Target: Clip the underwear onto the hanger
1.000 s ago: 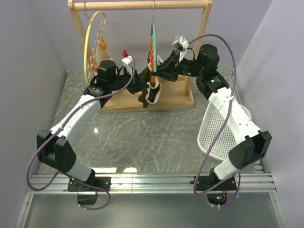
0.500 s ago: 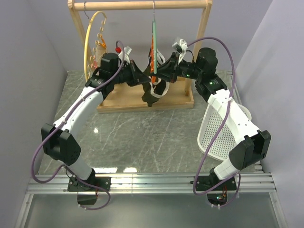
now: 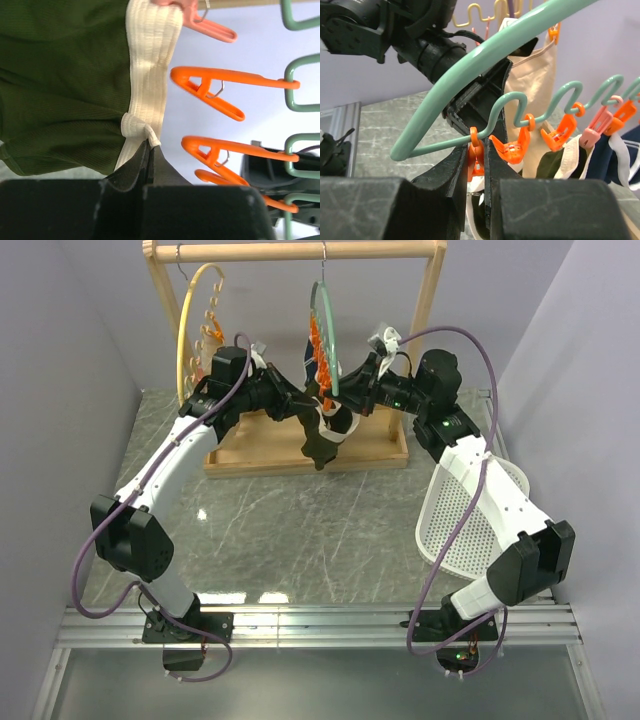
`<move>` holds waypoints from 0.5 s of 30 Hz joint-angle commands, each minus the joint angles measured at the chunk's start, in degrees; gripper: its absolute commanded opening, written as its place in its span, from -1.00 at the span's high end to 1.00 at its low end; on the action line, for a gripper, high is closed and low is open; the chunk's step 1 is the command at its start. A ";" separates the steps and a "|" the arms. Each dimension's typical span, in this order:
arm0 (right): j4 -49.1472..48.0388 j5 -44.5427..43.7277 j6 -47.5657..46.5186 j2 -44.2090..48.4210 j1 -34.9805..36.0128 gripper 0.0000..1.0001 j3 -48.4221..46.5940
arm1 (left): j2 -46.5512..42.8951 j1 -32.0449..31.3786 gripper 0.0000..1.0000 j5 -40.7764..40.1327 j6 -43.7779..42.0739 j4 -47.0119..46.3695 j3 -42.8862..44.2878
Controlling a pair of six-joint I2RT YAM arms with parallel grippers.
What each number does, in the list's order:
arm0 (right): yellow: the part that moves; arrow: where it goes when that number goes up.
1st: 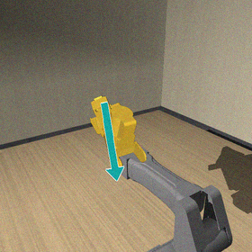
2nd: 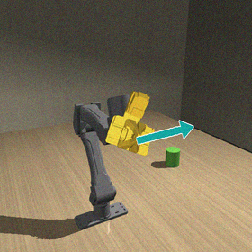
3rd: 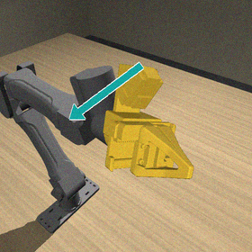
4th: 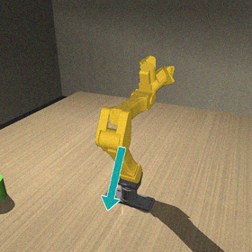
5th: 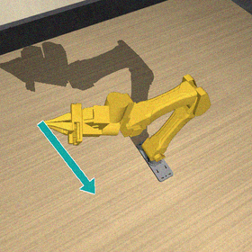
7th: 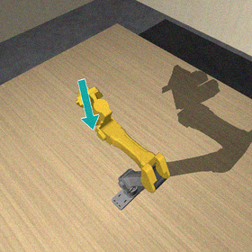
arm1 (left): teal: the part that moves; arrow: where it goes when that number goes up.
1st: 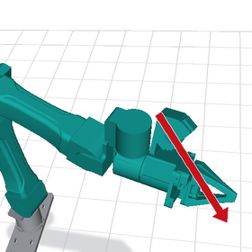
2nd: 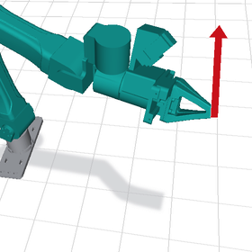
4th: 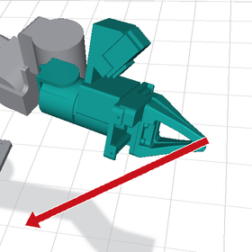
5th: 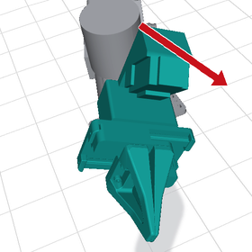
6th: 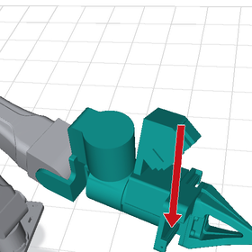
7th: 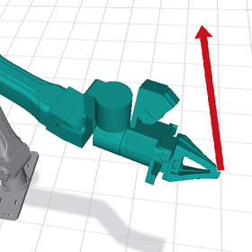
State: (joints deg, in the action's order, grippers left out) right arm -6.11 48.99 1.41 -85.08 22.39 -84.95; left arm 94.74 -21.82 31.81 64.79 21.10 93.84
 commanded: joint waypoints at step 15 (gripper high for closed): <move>-8.48 -11.11 -2.64 6.06 3.89 1.00 6.37 | -3.68 0.38 0.99 -2.37 21.69 -0.62 -1.29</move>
State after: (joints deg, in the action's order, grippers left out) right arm -10.33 41.28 0.71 -81.95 25.56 -78.67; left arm 94.13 -21.63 30.74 79.26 22.11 92.73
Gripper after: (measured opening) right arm 0.180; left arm 0.012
